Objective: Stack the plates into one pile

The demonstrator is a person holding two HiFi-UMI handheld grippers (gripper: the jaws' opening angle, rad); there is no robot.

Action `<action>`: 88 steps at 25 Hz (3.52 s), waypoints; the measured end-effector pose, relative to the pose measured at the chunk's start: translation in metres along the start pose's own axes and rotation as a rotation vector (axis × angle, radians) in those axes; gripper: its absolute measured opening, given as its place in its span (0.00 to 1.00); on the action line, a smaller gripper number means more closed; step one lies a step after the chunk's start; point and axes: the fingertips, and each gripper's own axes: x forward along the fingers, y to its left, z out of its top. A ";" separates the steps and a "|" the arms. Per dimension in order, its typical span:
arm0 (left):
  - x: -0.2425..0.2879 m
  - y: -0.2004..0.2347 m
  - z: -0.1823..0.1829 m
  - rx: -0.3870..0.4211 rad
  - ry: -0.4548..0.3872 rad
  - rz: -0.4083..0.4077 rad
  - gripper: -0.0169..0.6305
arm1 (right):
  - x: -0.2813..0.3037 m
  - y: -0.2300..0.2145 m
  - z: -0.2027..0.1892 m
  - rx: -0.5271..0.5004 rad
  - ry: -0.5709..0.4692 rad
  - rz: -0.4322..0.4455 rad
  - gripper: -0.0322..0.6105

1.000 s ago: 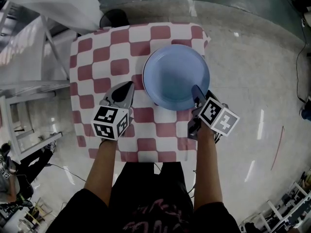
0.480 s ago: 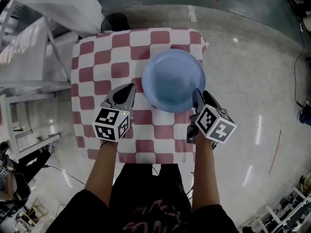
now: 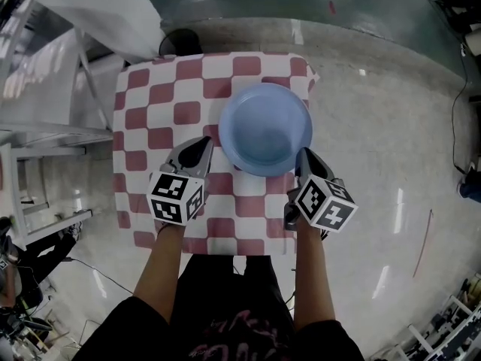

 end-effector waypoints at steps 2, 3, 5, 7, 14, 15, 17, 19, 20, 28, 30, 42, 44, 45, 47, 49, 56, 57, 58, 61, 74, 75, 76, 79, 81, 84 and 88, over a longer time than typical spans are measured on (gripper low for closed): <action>-0.004 -0.003 0.002 0.001 -0.006 0.002 0.02 | -0.005 0.004 0.002 -0.013 -0.007 0.014 0.07; -0.006 -0.005 0.003 0.001 -0.010 0.004 0.02 | -0.007 0.006 0.002 -0.018 -0.010 0.023 0.07; -0.010 -0.010 0.006 0.001 -0.017 0.007 0.02 | -0.013 0.010 0.004 -0.022 -0.021 0.044 0.07; -0.016 -0.015 0.008 0.000 -0.026 0.010 0.02 | -0.020 0.015 0.006 -0.027 -0.043 0.062 0.07; -0.038 -0.031 0.007 -0.019 -0.055 0.031 0.02 | -0.042 0.027 0.015 -0.085 -0.106 0.110 0.07; -0.040 -0.034 0.006 -0.017 -0.057 0.030 0.02 | -0.045 0.028 0.017 -0.093 -0.118 0.117 0.06; -0.045 -0.040 0.008 -0.014 -0.064 0.025 0.02 | -0.053 0.030 0.021 -0.107 -0.145 0.125 0.06; -0.050 -0.045 0.011 -0.010 -0.071 0.022 0.02 | -0.061 0.032 0.024 -0.120 -0.165 0.134 0.06; -0.052 -0.047 0.012 -0.007 -0.075 0.022 0.02 | -0.064 0.033 0.026 -0.131 -0.175 0.136 0.06; -0.070 -0.058 0.025 -0.005 -0.114 0.026 0.02 | -0.091 0.042 0.036 -0.196 -0.219 0.184 0.06; -0.076 -0.059 0.028 -0.007 -0.126 0.037 0.02 | -0.096 0.044 0.037 -0.203 -0.224 0.195 0.06; -0.103 -0.073 0.045 0.001 -0.186 0.076 0.02 | -0.127 0.049 0.044 -0.274 -0.250 0.231 0.07; -0.107 -0.075 0.047 -0.001 -0.191 0.083 0.02 | -0.132 0.050 0.046 -0.281 -0.253 0.237 0.07; -0.109 -0.076 0.048 -0.002 -0.193 0.085 0.02 | -0.135 0.051 0.047 -0.281 -0.256 0.241 0.07; -0.113 -0.079 0.050 -0.002 -0.199 0.084 0.02 | -0.140 0.053 0.049 -0.281 -0.266 0.250 0.07; -0.118 -0.081 0.054 -0.001 -0.209 0.086 0.02 | -0.146 0.056 0.053 -0.287 -0.281 0.257 0.07; -0.138 -0.089 0.075 0.034 -0.268 0.083 0.02 | -0.167 0.073 0.070 -0.339 -0.342 0.284 0.06; -0.141 -0.090 0.078 0.037 -0.279 0.084 0.02 | -0.171 0.074 0.072 -0.348 -0.356 0.284 0.06; -0.145 -0.090 0.081 0.040 -0.289 0.085 0.02 | -0.175 0.076 0.074 -0.357 -0.370 0.282 0.06; -0.156 -0.093 0.089 0.055 -0.321 0.078 0.02 | -0.184 0.080 0.081 -0.378 -0.399 0.281 0.06; -0.185 -0.100 0.106 0.055 -0.402 0.105 0.02 | -0.212 0.087 0.094 -0.384 -0.457 0.325 0.07; -0.186 -0.100 0.107 0.056 -0.405 0.109 0.02 | -0.213 0.087 0.095 -0.387 -0.460 0.327 0.07; -0.188 -0.101 0.108 0.058 -0.408 0.110 0.02 | -0.215 0.088 0.096 -0.391 -0.463 0.330 0.07; -0.193 -0.105 0.111 0.066 -0.424 0.108 0.02 | -0.220 0.090 0.098 -0.397 -0.473 0.333 0.07; -0.195 -0.107 0.112 0.075 -0.430 0.104 0.02 | -0.223 0.092 0.099 -0.401 -0.484 0.337 0.07; -0.198 -0.108 0.113 0.085 -0.437 0.105 0.02 | -0.227 0.093 0.100 -0.412 -0.498 0.341 0.07; -0.201 -0.107 0.118 0.083 -0.455 0.105 0.02 | -0.230 0.095 0.102 -0.420 -0.509 0.337 0.06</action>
